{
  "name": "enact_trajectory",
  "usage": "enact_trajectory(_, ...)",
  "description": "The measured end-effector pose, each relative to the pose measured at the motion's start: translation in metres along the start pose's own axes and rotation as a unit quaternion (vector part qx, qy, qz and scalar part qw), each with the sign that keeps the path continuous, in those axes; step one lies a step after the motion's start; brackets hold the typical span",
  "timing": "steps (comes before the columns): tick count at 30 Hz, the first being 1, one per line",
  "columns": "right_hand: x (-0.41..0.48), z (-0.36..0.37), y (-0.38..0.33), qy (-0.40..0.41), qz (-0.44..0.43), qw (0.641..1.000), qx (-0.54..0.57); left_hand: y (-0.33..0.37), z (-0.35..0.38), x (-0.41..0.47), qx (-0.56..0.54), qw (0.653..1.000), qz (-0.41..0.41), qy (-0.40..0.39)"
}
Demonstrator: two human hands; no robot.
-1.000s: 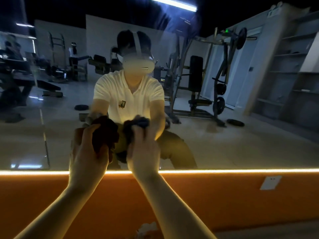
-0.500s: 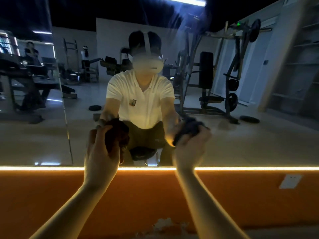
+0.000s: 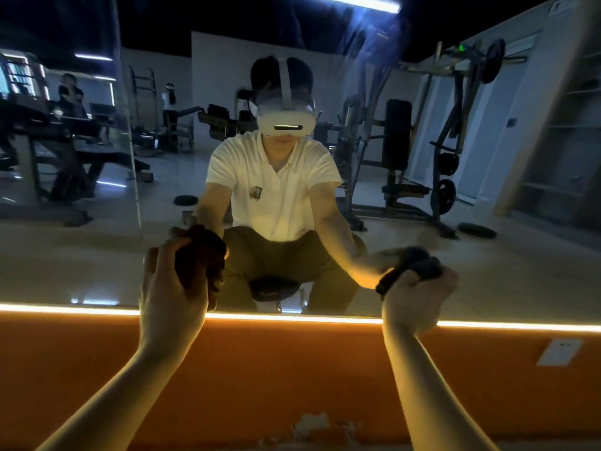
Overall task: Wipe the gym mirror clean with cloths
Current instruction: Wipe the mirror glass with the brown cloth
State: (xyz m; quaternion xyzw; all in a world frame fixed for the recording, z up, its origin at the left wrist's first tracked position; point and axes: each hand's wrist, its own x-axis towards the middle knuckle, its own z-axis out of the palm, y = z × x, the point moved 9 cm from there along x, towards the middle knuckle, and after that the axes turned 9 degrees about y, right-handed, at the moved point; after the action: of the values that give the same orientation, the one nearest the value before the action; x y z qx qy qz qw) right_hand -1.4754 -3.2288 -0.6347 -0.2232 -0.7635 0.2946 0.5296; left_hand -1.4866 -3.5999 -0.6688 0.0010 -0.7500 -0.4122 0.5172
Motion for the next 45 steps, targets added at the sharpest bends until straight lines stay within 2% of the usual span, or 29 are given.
enact_trajectory(2,-0.026,-0.004,-0.031,-0.03,-0.03,0.999,0.025,-0.001,0.003,-0.002,-0.001,1.0,-0.007,0.005)
enact_trajectory(4,-0.065,0.018,-0.056,0.012,-0.122,0.986,0.113,-0.001,0.004,-0.002,-0.003,1.0,-0.001,0.006)
enact_trajectory(5,-0.089,0.035,-0.068,-0.011,-0.165,0.978,0.123,-0.002,0.004,-0.003,-0.003,1.0,-0.001,0.004)
enact_trajectory(6,-0.114,0.051,-0.084,-0.052,-0.241,0.961,0.121,-0.004,0.004,-0.004,0.002,1.0,-0.002,-0.002)
enact_trajectory(8,-0.161,0.067,-0.113,-0.173,-0.397,0.89,0.143,-0.005,0.003,-0.006,0.027,0.999,0.014,-0.012)
enact_trajectory(9,-0.168,0.07,-0.112,-0.205,-0.442,0.861,0.148,-0.005,0.002,-0.006,0.052,0.998,0.031,-0.017)
enact_trajectory(10,-0.161,0.071,-0.105,-0.212,-0.456,0.851,0.154,-0.005,0.001,-0.007,0.081,0.995,0.051,-0.023)
enact_trajectory(11,-0.14,0.065,-0.092,-0.19,-0.445,0.86,0.161,-0.005,0.0,-0.007,0.112,0.991,0.071,-0.028)
enact_trajectory(12,-0.114,0.061,-0.074,-0.156,-0.412,0.887,0.141,-0.005,0.0,-0.007,0.138,0.986,0.09,-0.032)
enact_trajectory(13,-0.082,0.051,-0.054,-0.113,-0.357,0.92,0.115,-0.005,0.0,-0.007,0.155,0.982,0.101,-0.034)
enact_trajectory(15,-0.027,0.013,-0.018,-0.035,-0.189,0.975,0.107,-0.004,0.001,-0.007,0.162,0.982,0.093,-0.033)
enact_trajectory(17,-0.008,-0.006,0.011,-0.005,-0.033,0.992,0.12,-0.003,0.001,-0.008,0.142,0.987,0.07,-0.028)
enact_trajectory(19,-0.012,-0.007,0.019,-0.027,0.045,0.996,0.07,-0.004,0.002,-0.01,0.125,0.991,0.052,-0.021)
enact_trajectory(20,-0.018,0.003,0.025,-0.021,0.062,0.995,0.081,-0.007,0.003,-0.011,0.119,0.992,0.043,-0.017)
enact_trajectory(22,-0.043,0.025,0.013,-0.007,0.012,0.998,0.059,-0.011,0.003,-0.012,0.105,0.994,0.017,-0.008)
enact_trajectory(24,-0.088,0.054,-0.027,-0.071,-0.109,0.987,0.095,-0.014,0.003,-0.012,0.086,0.996,-0.011,0.006)
enact_trajectory(25,-0.115,0.068,-0.052,-0.117,-0.201,0.966,0.115,-0.014,0.003,-0.012,0.071,0.997,-0.024,0.01)
enact_trajectory(27,-0.165,0.076,-0.095,-0.22,-0.367,0.89,0.157,-0.013,0.002,-0.01,0.056,0.998,-0.04,0.004)
enact_trajectory(28,-0.175,0.077,-0.1,-0.249,-0.416,0.859,0.165,-0.014,0.002,-0.01,0.061,0.997,-0.039,-0.005)
enact_trajectory(29,-0.17,0.074,-0.097,-0.253,-0.433,0.849,0.168,-0.015,0.0,-0.01,0.072,0.997,-0.029,-0.015)
enact_trajectory(31,-0.13,0.066,-0.068,-0.216,-0.396,0.875,0.178,-0.014,-0.002,-0.012,0.103,0.994,0.01,-0.033)
enact_trajectory(33,-0.074,0.047,-0.023,-0.147,-0.321,0.925,0.143,-0.011,-0.004,-0.014,0.121,0.991,0.034,-0.037)
enact_trajectory(36,0.001,0.024,0.047,-0.076,-0.105,0.987,0.092,-0.007,-0.004,-0.016,0.124,0.991,0.012,-0.04)
enact_trajectory(38,0.016,0.019,0.065,-0.053,0.014,0.995,0.082,-0.007,-0.006,-0.015,0.11,0.992,-0.022,-0.051)
enact_trajectory(41,0.007,0.021,0.048,-0.036,0.09,0.989,0.114,-0.005,-0.021,-0.007,0.119,0.99,-0.028,-0.066)
enact_trajectory(43,-0.004,0.023,0.028,-0.018,0.113,0.982,0.148,0.003,-0.037,0.0,0.134,0.988,-0.003,-0.076)
enact_trajectory(45,-0.017,0.025,-0.001,-0.003,0.092,0.982,0.166,0.003,-0.055,0.009,0.141,0.987,0.008,-0.072)
